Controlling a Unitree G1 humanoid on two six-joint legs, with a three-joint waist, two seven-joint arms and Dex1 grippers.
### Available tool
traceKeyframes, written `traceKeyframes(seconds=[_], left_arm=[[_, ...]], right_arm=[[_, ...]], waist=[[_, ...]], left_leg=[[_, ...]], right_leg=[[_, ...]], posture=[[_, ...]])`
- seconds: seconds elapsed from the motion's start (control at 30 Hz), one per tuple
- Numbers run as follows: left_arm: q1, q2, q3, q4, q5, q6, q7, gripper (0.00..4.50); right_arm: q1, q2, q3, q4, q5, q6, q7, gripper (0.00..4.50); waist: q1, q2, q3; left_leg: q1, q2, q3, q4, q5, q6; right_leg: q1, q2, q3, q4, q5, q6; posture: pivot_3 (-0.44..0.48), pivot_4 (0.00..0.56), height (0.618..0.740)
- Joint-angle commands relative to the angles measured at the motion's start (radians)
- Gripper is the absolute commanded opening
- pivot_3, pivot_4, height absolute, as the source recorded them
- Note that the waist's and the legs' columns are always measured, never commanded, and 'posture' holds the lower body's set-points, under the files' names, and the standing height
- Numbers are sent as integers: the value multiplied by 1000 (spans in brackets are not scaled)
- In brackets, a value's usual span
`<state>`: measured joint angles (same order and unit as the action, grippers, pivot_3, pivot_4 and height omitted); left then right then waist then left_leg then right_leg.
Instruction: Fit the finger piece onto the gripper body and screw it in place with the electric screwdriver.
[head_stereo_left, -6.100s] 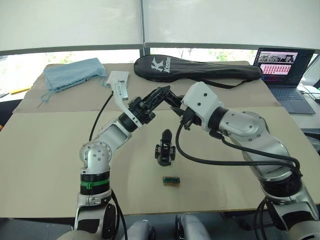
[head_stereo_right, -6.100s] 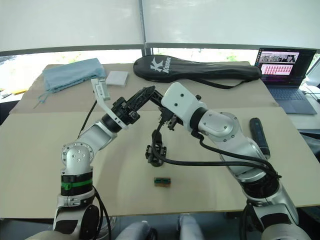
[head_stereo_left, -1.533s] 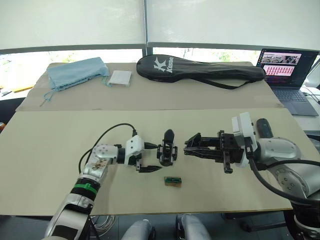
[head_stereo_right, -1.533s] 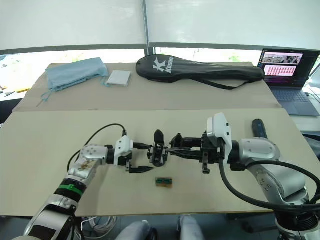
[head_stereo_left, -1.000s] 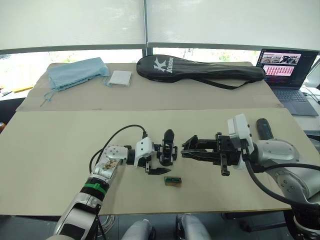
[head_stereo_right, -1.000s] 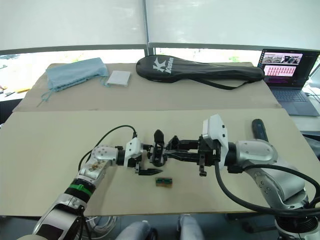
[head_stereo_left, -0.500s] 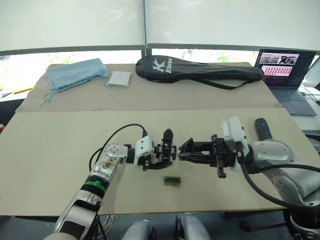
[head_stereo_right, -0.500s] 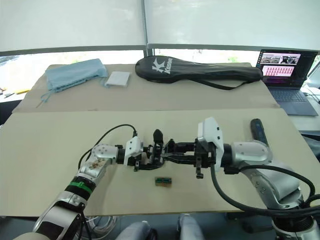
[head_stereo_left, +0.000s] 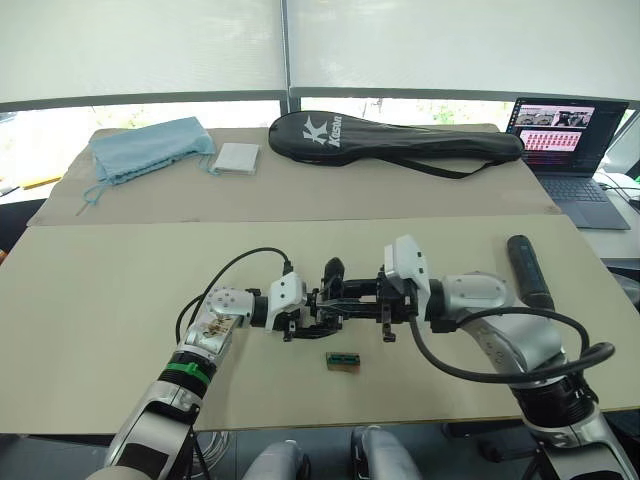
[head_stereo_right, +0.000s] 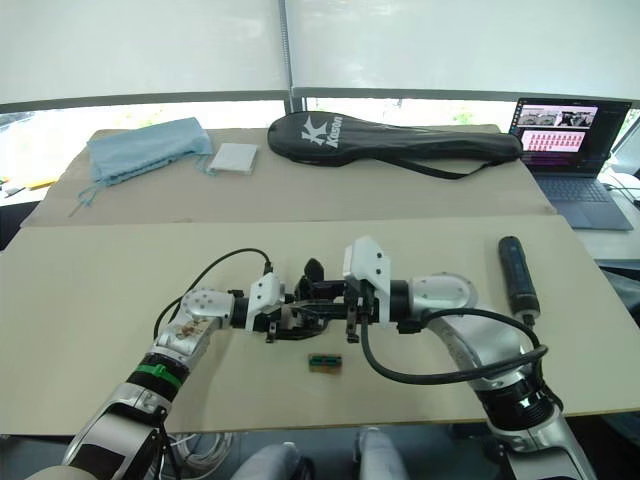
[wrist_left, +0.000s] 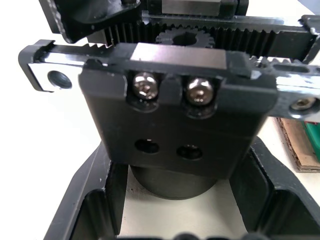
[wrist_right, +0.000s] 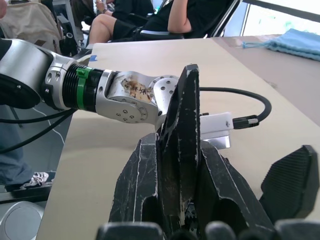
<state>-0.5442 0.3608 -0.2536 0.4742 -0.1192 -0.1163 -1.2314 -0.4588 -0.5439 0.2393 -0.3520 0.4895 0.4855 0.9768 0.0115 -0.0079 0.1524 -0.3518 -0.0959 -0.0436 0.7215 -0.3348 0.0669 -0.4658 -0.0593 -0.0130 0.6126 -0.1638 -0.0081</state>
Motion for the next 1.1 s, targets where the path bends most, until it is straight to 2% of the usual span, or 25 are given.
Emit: traceKeyframes(seconds=[0.03,0.27,0.6,1.1], left_arm=[[13,13,-10,2,19,15,6,2314],[12,12,-11,2,19,17,8,2314],[17,25,-9,-1,18,15,-2,2314],[31,25,-10,-15,14,26,1,2314]], right_arm=[[-23,18,22,9,-33,-21,1,440],[-20,41,69,59,-111,-42,1,440],[-16,37,56,112,-146,-41,3,440],[-8,14,72,69,-136,35,10,440]], waist=[[0,0,0],[0,0,0],[-1,0,-1],[-3,0,-4]], left_leg=[[0,0,0,0,0,0],[0,0,0,0,0,0],[0,0,0,0,0,0],[1,0,0,-1,0,0]], right_leg=[[0,0,0,0,0,0],[0,0,0,0,0,0],[0,0,0,0,0,0],[0,0,0,0,0,0]], posture=[[0,150,740],[0,150,740],[0,150,740],[0,150,740]])
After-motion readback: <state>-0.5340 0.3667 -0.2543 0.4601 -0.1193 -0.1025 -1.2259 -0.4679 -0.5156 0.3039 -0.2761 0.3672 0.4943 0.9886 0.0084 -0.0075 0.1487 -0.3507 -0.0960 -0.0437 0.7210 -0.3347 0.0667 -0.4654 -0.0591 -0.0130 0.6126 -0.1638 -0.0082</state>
